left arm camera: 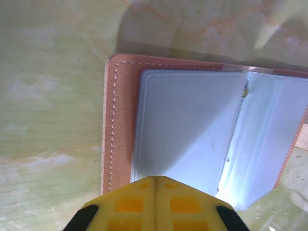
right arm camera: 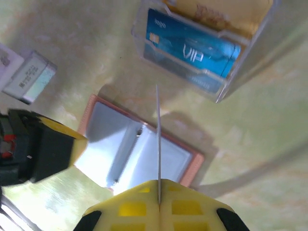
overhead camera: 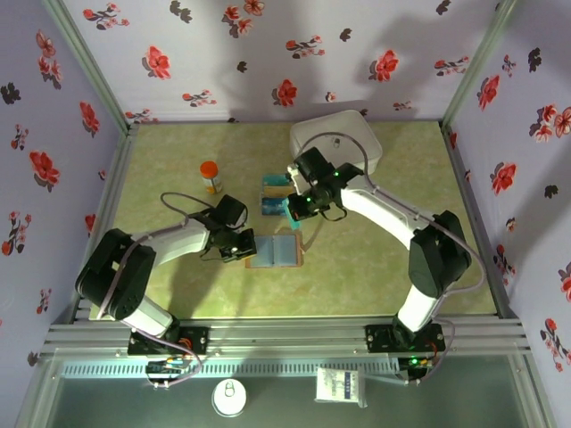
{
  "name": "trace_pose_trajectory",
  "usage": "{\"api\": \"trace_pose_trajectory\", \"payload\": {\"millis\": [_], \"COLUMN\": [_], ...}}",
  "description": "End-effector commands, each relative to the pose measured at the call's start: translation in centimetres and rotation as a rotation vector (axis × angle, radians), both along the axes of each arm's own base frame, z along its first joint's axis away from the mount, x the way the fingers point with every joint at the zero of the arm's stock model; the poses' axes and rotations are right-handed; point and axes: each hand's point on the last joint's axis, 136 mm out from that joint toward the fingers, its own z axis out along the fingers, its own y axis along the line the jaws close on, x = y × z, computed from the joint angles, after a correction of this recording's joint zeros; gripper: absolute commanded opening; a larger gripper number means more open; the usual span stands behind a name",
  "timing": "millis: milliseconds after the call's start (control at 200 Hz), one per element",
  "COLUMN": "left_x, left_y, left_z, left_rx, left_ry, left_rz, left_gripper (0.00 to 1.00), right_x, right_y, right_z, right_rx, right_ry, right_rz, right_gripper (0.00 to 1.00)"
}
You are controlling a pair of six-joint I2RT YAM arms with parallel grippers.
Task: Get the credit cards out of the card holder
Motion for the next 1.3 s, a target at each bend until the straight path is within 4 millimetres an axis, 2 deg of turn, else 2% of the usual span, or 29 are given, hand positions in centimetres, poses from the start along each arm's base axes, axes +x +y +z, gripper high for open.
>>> {"api": "trace_pose_trajectory", "payload": {"millis": [0, 180, 285, 460, 685, 960, 1295], "left_x": [-0.1, -0.3, -0.5, -0.8, -1.0, -1.1, -0.9], "left_y": [0.6, 1.7, 2.7, 4.2, 5.3, 5.8, 6.0], "left_z": [1.0, 1.8, 1.9, 1.9, 1.8, 1.4, 1.4], "left_rx": [0.009, 0.022, 0.032, 0.034, 0.037, 0.042, 0.045], "left_ry": [-0.025, -0.043, -0.053, -0.056, -0.053, -0.042, -0.037], "left_rz": [-0.010, 0.007, 0.027, 0.067, 0.097, 0.112, 0.112], "left_gripper": [0.02, 0.06, 0.06, 0.07, 0.12, 0.13, 0.13], "right_x": [0.9, 3.0, 4.4, 6.7, 10.1, 12.9, 14.2], "right_y": [-1.5, -0.9, -1.2, -0.9, 0.6, 2.3, 4.1], "right_z": [-0.7, 0.1, -0.1, -0.2, 0.5, -0.5, -1.7], "right_rx": [-0.136, -0.179, -0.261, -0.322, -0.299, -0.292, -0.248], "right_ry": [-0.069, -0.186, -0.252, -0.288, -0.322, -0.402, -0.442], "right_rz": [0.215, 0.522, 0.674, 0.808, 0.829, 0.856, 0.850], "right_gripper": [0.04, 0.03, 0.03, 0.02, 0.02, 0.02, 0.07]}}
